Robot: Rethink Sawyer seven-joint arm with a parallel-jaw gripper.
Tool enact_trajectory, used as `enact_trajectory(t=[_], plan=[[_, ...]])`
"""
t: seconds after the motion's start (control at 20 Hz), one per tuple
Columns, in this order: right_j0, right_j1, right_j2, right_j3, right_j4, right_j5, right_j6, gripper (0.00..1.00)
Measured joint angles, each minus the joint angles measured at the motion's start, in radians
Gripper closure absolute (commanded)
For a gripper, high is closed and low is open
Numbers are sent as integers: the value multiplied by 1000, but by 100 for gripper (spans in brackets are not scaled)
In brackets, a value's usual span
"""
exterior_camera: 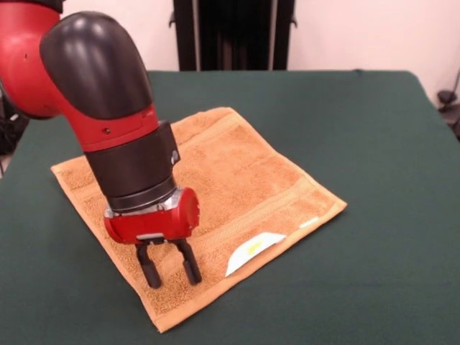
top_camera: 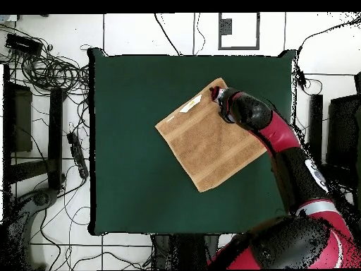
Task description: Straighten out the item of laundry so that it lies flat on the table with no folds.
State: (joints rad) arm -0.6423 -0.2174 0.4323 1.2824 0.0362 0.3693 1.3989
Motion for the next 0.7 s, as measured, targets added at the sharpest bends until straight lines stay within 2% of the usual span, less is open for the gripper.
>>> enact_trajectory(t=[0.3,0.55,0.7], plan=[[27,-55,-76,40,0,15,0,0],[57,-137,-144,93,3,97,0,0],[77,-217,-190,127,17,209,0,0]])
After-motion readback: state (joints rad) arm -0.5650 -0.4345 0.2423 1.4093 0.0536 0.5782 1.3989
